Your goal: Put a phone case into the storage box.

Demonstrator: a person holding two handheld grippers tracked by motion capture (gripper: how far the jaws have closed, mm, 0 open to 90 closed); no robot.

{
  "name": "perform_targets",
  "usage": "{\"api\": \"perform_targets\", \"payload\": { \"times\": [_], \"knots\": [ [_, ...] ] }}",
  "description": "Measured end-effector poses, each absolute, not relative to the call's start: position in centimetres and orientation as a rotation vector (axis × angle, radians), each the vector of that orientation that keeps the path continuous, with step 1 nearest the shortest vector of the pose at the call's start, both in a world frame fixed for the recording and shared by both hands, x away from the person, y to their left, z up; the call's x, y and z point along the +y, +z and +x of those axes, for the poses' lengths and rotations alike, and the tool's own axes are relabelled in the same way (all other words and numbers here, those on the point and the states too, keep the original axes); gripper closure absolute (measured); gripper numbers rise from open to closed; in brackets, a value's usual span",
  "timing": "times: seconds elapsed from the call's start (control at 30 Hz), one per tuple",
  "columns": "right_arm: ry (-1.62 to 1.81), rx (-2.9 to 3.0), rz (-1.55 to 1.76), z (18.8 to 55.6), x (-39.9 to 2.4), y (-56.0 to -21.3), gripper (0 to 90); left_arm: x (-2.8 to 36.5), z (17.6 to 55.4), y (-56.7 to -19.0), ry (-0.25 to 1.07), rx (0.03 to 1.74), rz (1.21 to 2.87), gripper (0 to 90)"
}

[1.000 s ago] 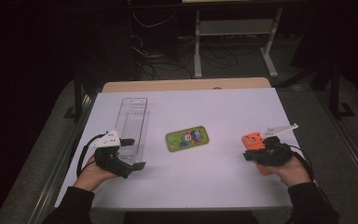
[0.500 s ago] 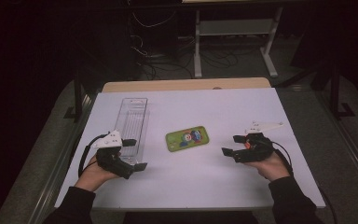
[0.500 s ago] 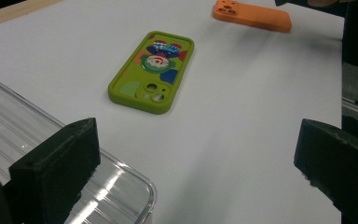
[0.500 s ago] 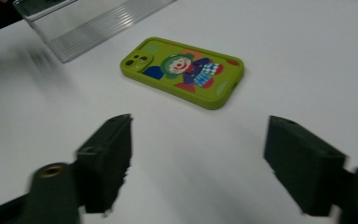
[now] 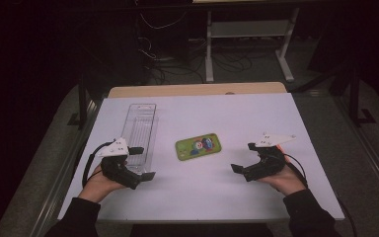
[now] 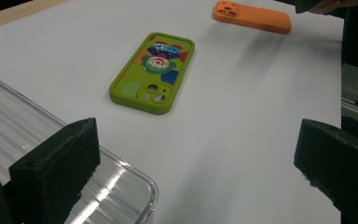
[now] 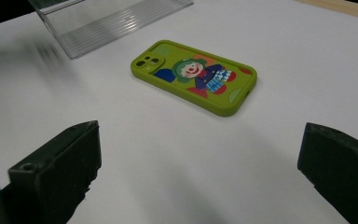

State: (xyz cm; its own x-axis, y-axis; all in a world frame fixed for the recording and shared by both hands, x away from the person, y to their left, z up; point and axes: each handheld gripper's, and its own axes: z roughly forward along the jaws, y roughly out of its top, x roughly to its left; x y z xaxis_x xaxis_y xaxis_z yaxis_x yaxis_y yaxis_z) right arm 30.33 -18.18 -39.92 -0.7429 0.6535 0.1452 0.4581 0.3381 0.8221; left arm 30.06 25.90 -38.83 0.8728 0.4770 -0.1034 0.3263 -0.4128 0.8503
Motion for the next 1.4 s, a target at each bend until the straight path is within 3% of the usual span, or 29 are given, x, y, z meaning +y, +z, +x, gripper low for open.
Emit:
{"api": "perform_targets", "payload": {
  "times": [0.77,1.4],
  "knots": [
    [1.229,2.326,1.103,33.3,-18.2,-38.6,0.0,26.0,30.1,-38.8,0.184,0.586,2.031,0.0],
    [1.030,2.156,1.316,34.2,-22.8,-38.6,0.0,26.0,30.1,-38.8,0.189,0.577,2.029,0.0]
  ]
}}
